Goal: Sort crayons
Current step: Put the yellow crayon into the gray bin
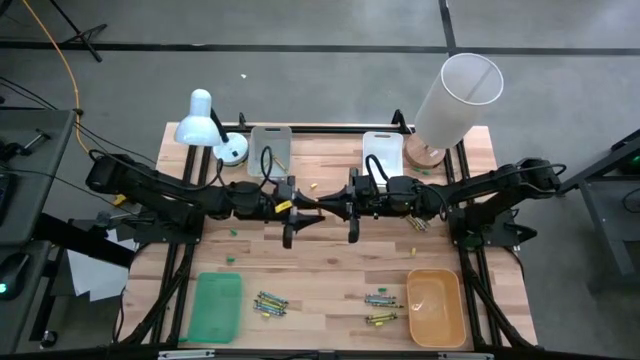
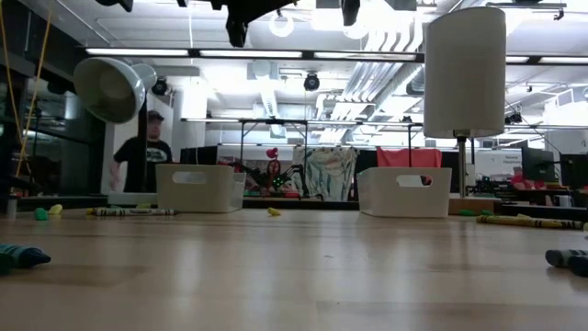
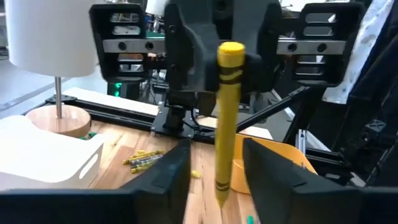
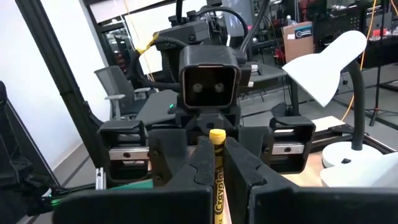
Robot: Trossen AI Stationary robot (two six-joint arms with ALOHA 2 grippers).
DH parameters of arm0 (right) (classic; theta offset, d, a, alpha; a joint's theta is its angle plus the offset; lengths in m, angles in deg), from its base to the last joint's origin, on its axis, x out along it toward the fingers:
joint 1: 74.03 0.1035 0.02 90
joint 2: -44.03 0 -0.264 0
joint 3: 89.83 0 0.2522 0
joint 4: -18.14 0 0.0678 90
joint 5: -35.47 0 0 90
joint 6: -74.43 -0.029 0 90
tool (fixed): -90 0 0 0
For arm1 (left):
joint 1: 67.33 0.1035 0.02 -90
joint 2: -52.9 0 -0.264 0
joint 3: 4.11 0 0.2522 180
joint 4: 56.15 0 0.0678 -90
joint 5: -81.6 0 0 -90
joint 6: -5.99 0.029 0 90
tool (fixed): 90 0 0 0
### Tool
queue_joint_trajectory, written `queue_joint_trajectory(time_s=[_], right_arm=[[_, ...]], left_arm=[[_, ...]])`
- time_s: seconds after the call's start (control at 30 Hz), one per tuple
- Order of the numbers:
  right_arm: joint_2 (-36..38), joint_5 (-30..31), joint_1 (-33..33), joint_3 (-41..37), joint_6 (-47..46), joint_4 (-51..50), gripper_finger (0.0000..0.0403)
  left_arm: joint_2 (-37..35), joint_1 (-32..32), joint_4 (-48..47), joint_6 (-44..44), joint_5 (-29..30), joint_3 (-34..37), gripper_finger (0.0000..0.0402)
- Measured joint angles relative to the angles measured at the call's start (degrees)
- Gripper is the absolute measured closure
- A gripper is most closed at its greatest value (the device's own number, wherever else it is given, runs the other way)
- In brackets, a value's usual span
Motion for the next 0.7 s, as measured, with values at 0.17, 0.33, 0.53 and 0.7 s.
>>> queue_joint_trajectory(time_s=[0.17, 0.33, 0.53, 0.7], right_arm=[[0.0, 0.4, -0.1, 0.0, 0.1, -0.1, 0.0402], [0.0, 0.4, 0.0, 0.0, -1.1, 0.0, 0.0383], [3.6, 2.6, 0.0, 0.0, -3.9, -3.3, 0.0316], [10.0, 11.1, 0.0, 0.0, -3.4, -16.8, 0.0246]], left_arm=[[-0.2, 0.5, -0.1, 0.0, 0.2, 0.0, 0.0380], [-0.2, 0.7, -0.4, 0.1, 0.2, 0.0, 0.0389], [-4.4, 1.2, -11.8, 0.0, 2.6, 0.0, 0.0397], [-14.3, 1.1, -30.7, -1.6, 11.1, 0.6, 0.0399]])
